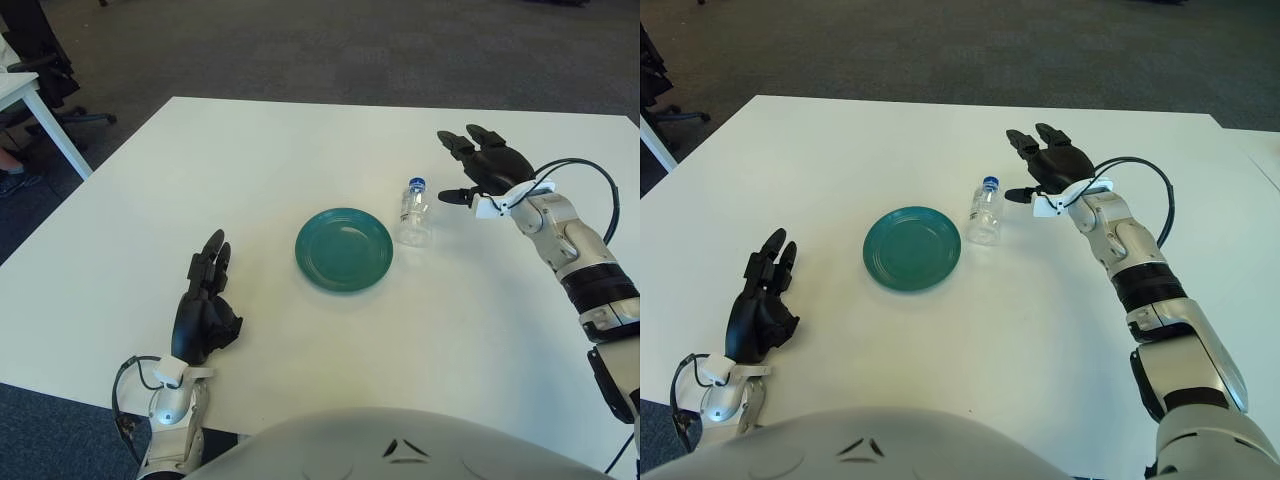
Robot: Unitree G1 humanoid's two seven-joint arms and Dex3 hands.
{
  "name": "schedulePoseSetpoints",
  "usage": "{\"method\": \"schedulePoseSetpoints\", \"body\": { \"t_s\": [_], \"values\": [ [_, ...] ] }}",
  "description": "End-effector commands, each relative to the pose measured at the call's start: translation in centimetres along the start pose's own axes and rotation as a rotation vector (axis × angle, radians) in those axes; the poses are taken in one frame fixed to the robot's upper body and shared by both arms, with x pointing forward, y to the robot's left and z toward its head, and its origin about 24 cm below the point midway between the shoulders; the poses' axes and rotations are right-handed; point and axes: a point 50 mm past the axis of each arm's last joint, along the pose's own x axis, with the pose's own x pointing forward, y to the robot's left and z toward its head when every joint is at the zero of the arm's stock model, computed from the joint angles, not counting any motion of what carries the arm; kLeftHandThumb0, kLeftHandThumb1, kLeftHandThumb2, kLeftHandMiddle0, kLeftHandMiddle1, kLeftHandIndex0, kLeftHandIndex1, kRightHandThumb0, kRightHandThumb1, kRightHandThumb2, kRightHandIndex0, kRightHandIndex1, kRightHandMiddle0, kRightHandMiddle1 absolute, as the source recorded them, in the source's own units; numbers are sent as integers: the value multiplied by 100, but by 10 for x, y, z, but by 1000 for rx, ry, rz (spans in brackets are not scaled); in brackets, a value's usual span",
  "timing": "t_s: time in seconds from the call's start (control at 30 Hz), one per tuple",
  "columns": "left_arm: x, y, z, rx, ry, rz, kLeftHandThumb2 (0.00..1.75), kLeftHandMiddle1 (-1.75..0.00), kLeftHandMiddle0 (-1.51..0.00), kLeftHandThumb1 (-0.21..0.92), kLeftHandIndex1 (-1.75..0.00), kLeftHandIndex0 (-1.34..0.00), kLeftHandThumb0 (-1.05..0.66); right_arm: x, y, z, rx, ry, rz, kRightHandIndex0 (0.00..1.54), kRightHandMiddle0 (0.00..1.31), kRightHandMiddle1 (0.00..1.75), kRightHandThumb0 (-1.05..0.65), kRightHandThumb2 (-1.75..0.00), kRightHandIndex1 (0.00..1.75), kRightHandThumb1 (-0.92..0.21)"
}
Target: Put the bottle into the plate.
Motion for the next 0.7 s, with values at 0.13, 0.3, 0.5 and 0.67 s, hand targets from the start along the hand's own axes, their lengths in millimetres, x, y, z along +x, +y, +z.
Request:
{"method": "schedulePoseSetpoints", "body": {
  "t_s": [0.13, 0.3, 0.5, 0.67],
  "values": [
    [43, -29, -8, -35, 30, -80, 103, 0, -18, 92, -46, 0, -88, 7, -18, 6, -115, -99, 1, 4, 1, 22, -105, -60, 1, -92],
    [45, -34, -8, -42, 33, -84, 103, 0, -18, 92, -44, 0, -89, 10, -24, 10, -144, -141, 3, 5, 0, 23, -105, -61, 1, -92],
    [47, -37, -10, -52, 39, -88, 104, 0, -19, 92, -44, 0, -89, 13, -31, 13, -175, -177, 8, 5, 0, 24, -105, -61, 1, -92],
    [47, -39, -10, -56, 38, -92, 104, 0, -19, 92, -43, 0, -90, 15, -35, 15, -191, -194, 14, 5, 0, 25, -105, -62, 0, -92]
  ]
}}
